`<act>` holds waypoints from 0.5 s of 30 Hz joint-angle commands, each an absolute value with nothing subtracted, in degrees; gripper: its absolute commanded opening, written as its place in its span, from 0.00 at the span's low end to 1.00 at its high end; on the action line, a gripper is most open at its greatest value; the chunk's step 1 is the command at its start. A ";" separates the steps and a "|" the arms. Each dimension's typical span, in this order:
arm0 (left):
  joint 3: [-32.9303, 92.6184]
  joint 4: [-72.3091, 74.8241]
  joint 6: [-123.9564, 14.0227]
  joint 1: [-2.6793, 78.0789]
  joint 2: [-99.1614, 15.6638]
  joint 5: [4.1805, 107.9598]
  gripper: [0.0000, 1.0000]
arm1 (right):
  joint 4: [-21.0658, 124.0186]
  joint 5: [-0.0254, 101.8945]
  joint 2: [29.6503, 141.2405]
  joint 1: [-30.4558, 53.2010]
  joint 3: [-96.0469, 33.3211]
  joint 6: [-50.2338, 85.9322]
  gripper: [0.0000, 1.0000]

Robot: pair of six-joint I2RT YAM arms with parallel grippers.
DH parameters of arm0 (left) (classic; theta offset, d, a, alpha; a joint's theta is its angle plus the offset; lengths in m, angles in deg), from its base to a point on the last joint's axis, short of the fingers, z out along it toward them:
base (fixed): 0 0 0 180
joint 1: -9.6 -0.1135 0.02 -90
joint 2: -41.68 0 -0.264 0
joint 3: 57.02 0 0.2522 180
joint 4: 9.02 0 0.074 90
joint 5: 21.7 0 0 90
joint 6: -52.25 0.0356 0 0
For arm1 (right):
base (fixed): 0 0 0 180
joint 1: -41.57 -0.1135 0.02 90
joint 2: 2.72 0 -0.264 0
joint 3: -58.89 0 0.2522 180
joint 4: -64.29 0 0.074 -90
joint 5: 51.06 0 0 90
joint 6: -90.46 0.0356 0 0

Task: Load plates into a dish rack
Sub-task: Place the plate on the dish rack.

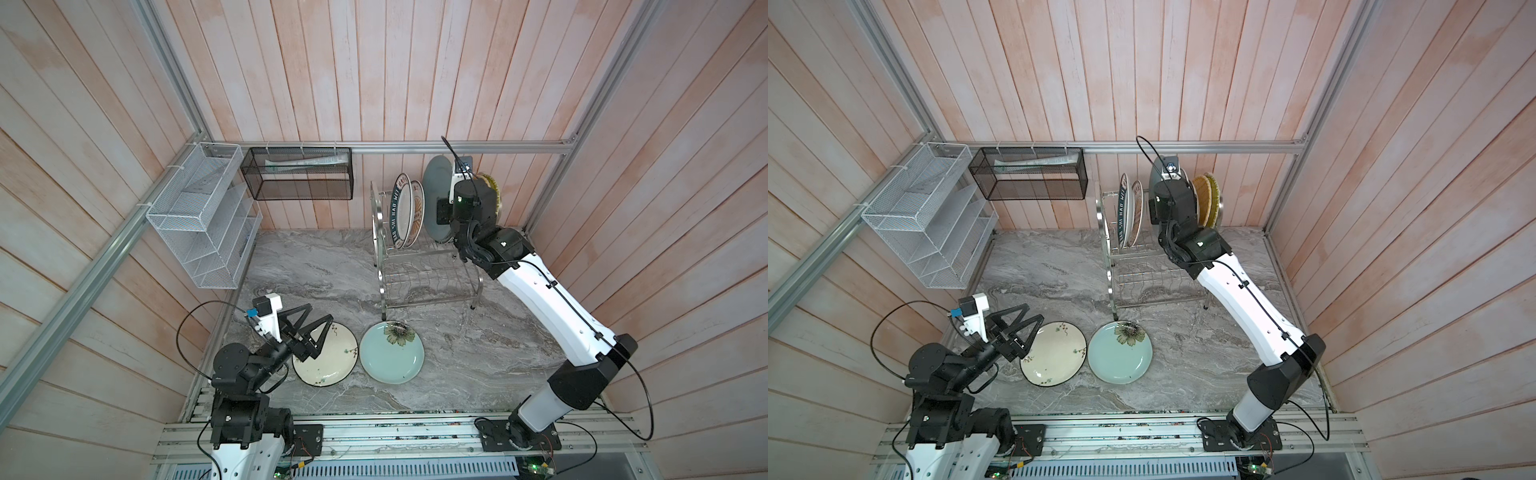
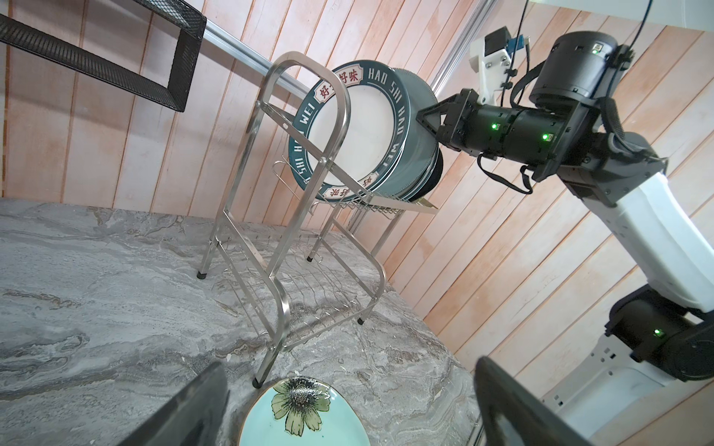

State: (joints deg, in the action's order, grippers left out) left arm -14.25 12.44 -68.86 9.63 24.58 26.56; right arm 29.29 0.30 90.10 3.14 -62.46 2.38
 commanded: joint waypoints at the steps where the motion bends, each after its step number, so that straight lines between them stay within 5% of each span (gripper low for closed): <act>1: -14.81 10.89 -69.12 9.34 24.53 25.46 1.00 | 33.47 3.78 87.29 3.12 -61.07 3.65 0.00; 15: -14.79 10.80 -69.24 9.16 24.11 25.39 1.00 | 32.42 9.78 84.86 6.80 -58.07 5.23 0.00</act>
State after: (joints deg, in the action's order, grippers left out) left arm -14.25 12.42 -68.90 9.52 24.49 26.52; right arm 31.13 6.58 86.60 5.87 -57.79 2.31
